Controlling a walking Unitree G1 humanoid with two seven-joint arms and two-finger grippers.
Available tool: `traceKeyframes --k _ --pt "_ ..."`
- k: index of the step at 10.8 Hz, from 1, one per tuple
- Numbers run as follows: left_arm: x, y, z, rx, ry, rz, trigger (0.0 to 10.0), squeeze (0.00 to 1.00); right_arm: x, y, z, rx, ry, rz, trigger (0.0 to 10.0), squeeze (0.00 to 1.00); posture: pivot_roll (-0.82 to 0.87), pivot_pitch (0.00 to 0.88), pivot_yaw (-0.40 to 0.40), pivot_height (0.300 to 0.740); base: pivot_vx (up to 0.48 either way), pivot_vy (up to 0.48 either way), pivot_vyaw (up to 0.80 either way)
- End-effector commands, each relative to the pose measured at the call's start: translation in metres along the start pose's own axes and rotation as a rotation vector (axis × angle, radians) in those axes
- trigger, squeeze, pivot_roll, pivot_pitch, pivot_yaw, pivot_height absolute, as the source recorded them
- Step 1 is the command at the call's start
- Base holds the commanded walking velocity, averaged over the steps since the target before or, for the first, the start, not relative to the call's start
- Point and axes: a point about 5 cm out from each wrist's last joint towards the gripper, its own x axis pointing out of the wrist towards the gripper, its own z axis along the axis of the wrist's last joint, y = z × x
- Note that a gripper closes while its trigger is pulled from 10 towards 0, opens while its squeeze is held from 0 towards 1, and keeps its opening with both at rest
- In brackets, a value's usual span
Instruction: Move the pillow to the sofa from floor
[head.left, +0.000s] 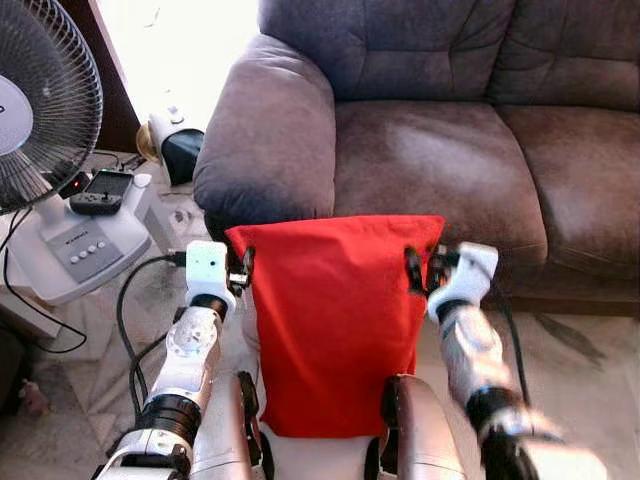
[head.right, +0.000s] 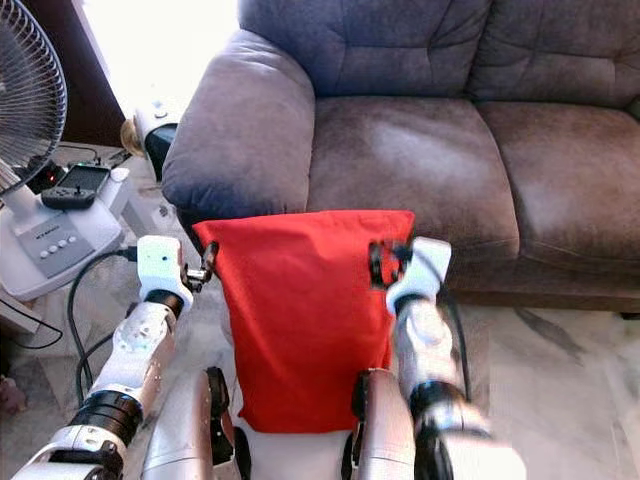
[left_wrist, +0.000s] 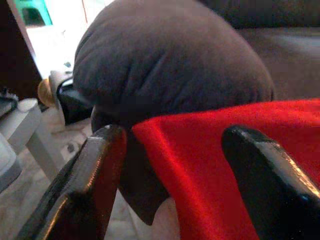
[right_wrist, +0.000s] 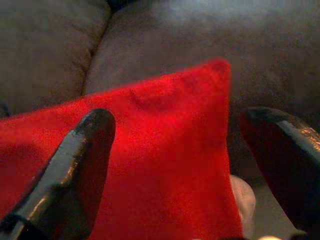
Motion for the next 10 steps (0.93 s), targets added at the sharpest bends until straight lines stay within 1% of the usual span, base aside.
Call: traceKeyframes --k 1,2,4,5,7,8,9,10 --pt "-0.004 0.001 0.003 0.026 -0.013 -0.017 10.0 0.00 0.004 0.002 0.004 0.027 0.009 0.005 10.0 0.00 0.08 0.148 -0.004 0.568 0.000 0.000 0.00" --pt "-0.002 0.002 0.008 0.029 -0.027 -0.017 10.0 0.00 0.009 0.005 0.010 0.041 0.010 0.012 10.0 0.00 0.09 0.174 -0.001 0.568 0.000 0.000 0.00" --pt "-0.007 0.005 0.019 0.034 -0.062 -0.020 10.0 0.00 0.013 0.010 0.015 0.053 0.008 0.029 10.0 0.00 0.11 0.234 0.002 0.568 0.000 0.000 0.00" --pt "-0.008 0.007 0.031 0.037 -0.086 -0.027 10.0 0.00 0.016 0.010 0.019 0.040 0.017 0.031 10.0 0.00 0.12 0.277 0.004 0.568 0.000 0.000 0.00" --pt "-0.015 0.007 0.045 0.039 -0.110 -0.054 10.0 0.00 0.017 0.010 0.021 0.036 0.026 0.024 10.0 0.00 0.15 0.333 0.009 0.568 0.000 0.000 0.00" --pt "-0.015 0.008 0.053 0.037 -0.121 -0.055 10.0 0.00 0.019 0.010 0.024 0.042 0.028 0.016 10.0 0.00 0.16 0.350 0.010 0.568 0.000 0.000 0.00" --pt "-0.017 0.008 0.061 0.037 -0.128 -0.058 10.0 0.00 0.022 0.014 0.029 0.049 0.021 0.018 10.0 0.00 0.16 0.368 0.015 0.568 0.000 0.000 0.00" --pt "-0.020 0.006 0.064 0.034 -0.124 -0.062 10.0 0.00 0.023 0.017 0.030 0.055 0.017 0.022 10.0 0.00 0.17 0.379 0.016 0.568 0.000 0.000 0.00"
